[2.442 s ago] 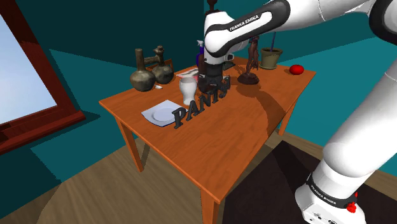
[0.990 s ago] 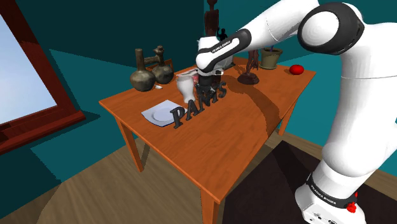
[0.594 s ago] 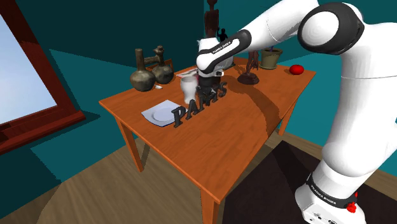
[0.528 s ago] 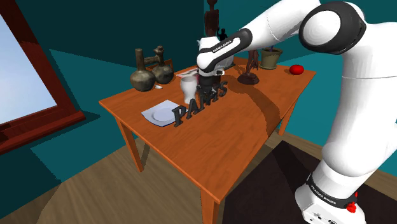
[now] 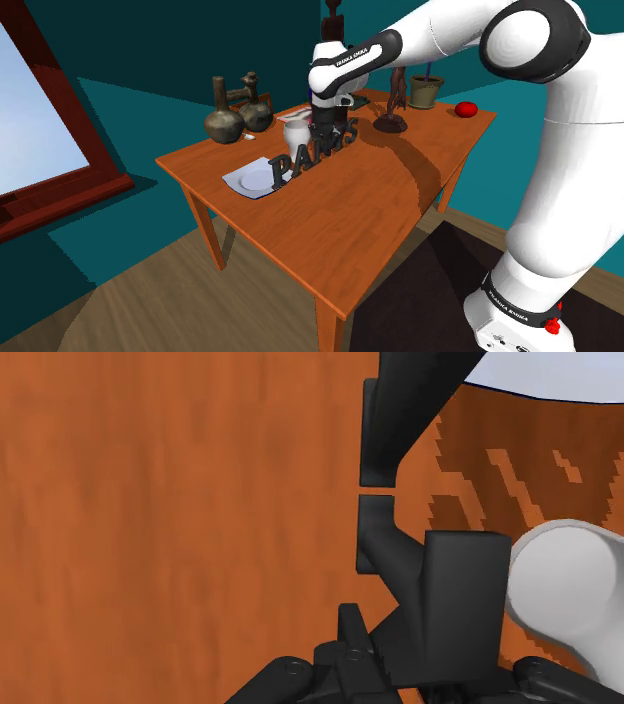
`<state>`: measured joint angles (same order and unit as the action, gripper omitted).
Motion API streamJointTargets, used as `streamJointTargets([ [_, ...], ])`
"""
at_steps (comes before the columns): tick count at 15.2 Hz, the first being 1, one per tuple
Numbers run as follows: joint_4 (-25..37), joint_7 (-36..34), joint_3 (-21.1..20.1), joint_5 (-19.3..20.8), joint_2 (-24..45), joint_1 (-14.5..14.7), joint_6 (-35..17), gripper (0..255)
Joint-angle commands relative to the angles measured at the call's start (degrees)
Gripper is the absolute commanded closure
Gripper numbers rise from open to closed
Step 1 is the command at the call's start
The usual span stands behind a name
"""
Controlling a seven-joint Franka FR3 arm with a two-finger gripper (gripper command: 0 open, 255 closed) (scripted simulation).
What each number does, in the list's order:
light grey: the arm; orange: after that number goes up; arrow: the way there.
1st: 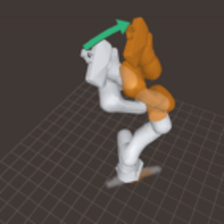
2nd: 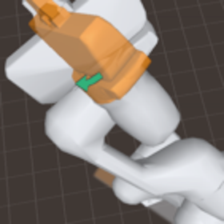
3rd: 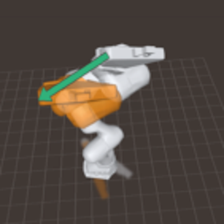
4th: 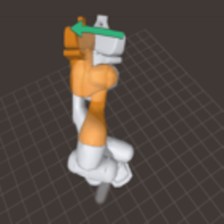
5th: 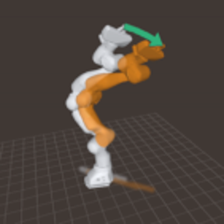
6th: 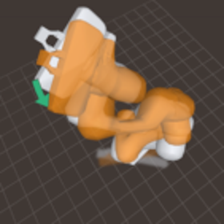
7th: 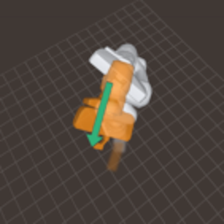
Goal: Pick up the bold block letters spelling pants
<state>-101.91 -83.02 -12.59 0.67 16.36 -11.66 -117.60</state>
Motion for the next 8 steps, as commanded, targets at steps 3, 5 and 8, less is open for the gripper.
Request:
streamJointTargets([
  [3, 1.8, 0.1, -0.1, -0.2, -1.1, -0.1, 2.8, 255],
  [5, 2.8, 0.2, -0.1, -0.3, -1.5, -0.1, 4.2, 255],
  [8, 3.4, 0.2, -0.1, -0.4, -1.7, -0.1, 5.0, 255],
])
